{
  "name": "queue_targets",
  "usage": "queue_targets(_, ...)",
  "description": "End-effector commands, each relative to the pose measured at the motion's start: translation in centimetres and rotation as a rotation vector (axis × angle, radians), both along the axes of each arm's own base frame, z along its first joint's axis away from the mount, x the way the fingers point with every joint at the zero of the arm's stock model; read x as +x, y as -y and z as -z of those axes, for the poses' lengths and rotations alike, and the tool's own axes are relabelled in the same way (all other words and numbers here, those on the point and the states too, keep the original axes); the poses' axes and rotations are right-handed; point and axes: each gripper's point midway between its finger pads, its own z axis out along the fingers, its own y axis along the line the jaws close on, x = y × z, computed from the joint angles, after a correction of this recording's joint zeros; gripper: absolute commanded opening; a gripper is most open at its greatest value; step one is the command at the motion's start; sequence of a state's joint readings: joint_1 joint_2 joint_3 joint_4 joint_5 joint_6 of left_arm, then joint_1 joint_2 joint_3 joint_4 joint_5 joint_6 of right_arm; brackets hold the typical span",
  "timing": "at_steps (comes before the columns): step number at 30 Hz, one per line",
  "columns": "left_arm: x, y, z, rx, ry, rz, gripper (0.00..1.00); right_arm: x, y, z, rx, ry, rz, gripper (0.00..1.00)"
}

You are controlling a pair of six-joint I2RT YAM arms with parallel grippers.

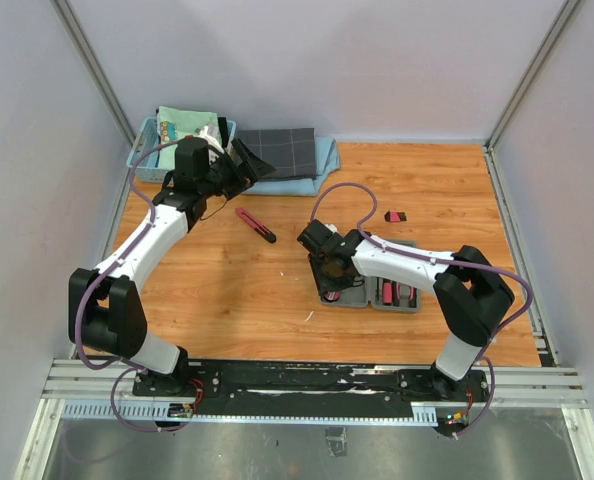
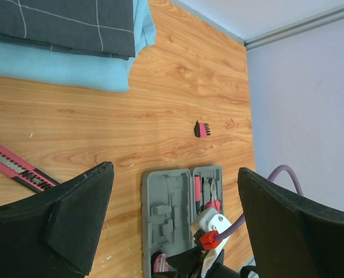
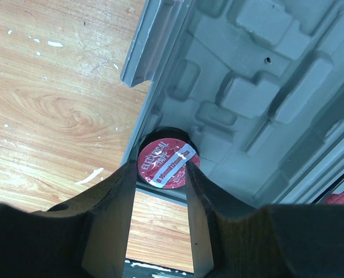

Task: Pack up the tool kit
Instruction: Place the tool in the toolbox.

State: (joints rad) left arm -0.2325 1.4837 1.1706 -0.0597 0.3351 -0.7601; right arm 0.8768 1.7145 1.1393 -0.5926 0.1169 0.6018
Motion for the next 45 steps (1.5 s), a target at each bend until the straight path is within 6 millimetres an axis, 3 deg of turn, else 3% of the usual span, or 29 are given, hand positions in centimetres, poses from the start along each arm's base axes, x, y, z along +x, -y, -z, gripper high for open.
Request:
queue_targets(1, 0.2, 0.7, -1.4, -0.014, 0.045, 0.024, 0.91, 0.1, 0.5, -0.2, -0.025, 0.020, 0.008, 0.40)
queue_targets(18, 0.1, 0.7, -1.3, -0.007, 0.047, 0.025, 0.91, 0.3, 1.0, 0.0, 0.027, 0.013, 0.061, 0.39)
queue_targets(24, -0.1, 0.6, -1.3, -0.009, 0.046, 0.024, 0.91, -0.7, 1.4, 2.1, 0.032, -0.070, 0.088, 0.38)
queue_targets(36, -0.4, 0.6, -1.3, -0.011, 0.047, 0.021, 0.91, -0.7, 0.6, 3.8, -0.015, -0.150, 0.047, 0.35)
queue_targets(42, -0.5, 0.6, -1.4, -0.013, 0.052, 0.023, 0.91, -0.4, 0.4, 3.8, -0.037, -0.153, 0.033, 0.33)
queue_targets(45, -0.4, 0.6, -1.4, -0.012, 0.053, 0.024, 0.91, 0.1, 0.2, 2.6, -0.028, -0.107, 0.024, 0.34)
